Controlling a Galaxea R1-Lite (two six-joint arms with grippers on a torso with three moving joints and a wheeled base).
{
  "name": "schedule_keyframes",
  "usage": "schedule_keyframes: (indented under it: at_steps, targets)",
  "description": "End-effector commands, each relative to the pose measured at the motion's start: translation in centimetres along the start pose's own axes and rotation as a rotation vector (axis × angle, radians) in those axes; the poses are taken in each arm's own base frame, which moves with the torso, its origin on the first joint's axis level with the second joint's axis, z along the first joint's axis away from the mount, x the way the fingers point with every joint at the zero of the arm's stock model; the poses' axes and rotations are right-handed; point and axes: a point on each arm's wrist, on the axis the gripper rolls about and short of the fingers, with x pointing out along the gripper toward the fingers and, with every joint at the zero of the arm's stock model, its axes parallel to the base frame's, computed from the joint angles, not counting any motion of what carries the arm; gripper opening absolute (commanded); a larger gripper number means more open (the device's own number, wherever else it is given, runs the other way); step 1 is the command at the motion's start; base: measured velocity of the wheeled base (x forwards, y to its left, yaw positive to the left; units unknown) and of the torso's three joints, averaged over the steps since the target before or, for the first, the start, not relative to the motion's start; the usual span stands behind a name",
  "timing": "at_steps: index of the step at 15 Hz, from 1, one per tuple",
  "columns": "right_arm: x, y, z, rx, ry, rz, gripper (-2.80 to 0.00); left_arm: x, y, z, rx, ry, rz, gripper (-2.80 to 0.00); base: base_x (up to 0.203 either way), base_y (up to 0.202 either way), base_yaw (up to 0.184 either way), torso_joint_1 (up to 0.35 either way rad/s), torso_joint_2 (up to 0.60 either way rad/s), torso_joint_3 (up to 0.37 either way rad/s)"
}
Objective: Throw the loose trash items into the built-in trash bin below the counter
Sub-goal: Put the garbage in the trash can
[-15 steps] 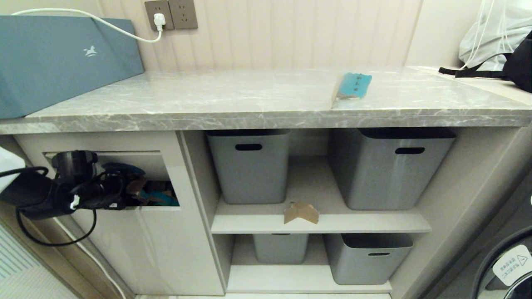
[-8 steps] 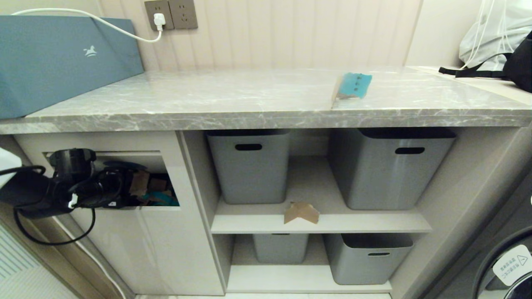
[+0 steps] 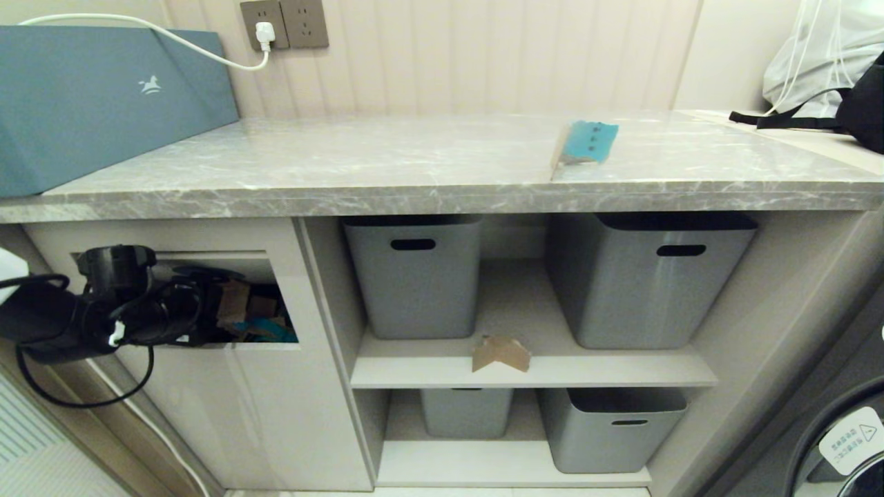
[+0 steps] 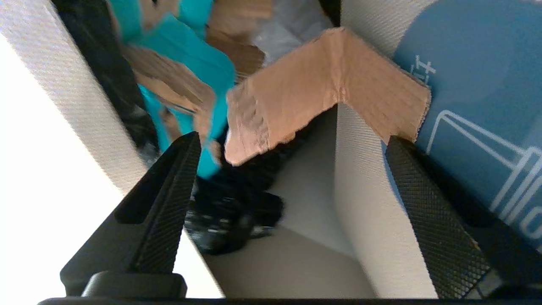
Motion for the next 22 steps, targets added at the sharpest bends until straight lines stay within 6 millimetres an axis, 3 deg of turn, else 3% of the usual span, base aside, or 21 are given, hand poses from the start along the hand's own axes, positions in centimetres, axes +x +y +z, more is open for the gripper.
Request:
schedule_keyframes:
  at_steps: [1,5,11,20,22]
  targets:
    - [0.0,0.0,0.0,0.0,0.0,0.0,-2.8,-0.2,0.1,-0.1,0.044,0.0,0.003,0.0,0.0,0.0,0.0,0.0,0.0,0.0]
    - [0.0,0.0,0.0,0.0,0.0,0.0,-2.8,-0.5,0.9,0.0,0.306,-0.05,0.054,0.0,0.0,0.0,0.0,0.0,0.0,0.0]
    - [0.0,0.0,0.0,0.0,0.0,0.0,-2.8,-0.6,0.5,0.6,0.544,-0.133,0.09,0.0,0.0,0.0,0.0,0.0,0.0,0.0]
    - [0.0,0.0,0.0,0.0,0.0,0.0,-2.8,1.3,0.1,1.3,1.017,-0.334,0.137,0.0,0.0,0.0,0.0,0.0,0.0,0.0]
    - [0.0,0.0,0.0,0.0,0.0,0.0,-2.8,1.4,-0.5,0.7,1.041,-0.343,0.106,0.0,0.0,0.0,0.0,0.0,0.0,0.0]
